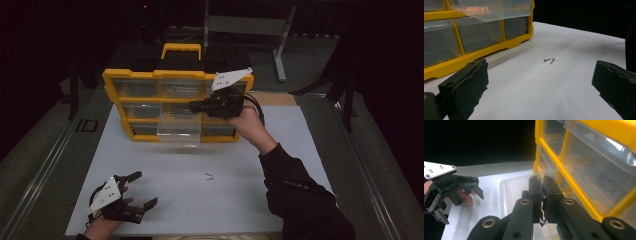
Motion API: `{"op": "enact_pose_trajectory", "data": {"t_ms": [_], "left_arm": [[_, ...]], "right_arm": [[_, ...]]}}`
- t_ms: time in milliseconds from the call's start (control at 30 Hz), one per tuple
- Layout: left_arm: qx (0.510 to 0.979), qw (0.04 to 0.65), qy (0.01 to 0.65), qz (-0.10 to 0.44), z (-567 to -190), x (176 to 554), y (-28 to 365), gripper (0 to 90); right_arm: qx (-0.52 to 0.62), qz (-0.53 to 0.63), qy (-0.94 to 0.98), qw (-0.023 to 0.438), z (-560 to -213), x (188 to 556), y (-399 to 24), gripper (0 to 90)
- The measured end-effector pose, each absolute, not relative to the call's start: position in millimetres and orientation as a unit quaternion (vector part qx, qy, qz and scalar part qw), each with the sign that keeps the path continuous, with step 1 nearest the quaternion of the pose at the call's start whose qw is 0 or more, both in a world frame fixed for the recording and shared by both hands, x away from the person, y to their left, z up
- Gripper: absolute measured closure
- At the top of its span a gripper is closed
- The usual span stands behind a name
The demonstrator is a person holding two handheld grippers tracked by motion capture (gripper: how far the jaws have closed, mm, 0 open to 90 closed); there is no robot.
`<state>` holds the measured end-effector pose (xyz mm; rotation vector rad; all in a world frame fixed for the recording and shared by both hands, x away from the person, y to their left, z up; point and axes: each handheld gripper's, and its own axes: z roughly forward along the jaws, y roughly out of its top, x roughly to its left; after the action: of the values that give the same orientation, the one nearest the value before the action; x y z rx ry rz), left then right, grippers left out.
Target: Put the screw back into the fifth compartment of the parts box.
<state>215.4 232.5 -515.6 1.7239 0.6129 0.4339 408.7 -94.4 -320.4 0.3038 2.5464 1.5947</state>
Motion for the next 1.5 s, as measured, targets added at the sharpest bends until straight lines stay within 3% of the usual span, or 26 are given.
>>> {"op": "enact_pose_trajectory", "data": {"t_ms": [633,1500], "left_arm": [[0.740,0.591,0.262,0.186,-515,215,233,1.7],[0.743,0.588,0.261,0.186,-515,215,232,1.7]], "right_arm": [[0.107,0.507,0.855,0.033,-340,419,-57,86.4],[0.122,0.470,0.874,0.027,-370,416,-65,85.5]]}}
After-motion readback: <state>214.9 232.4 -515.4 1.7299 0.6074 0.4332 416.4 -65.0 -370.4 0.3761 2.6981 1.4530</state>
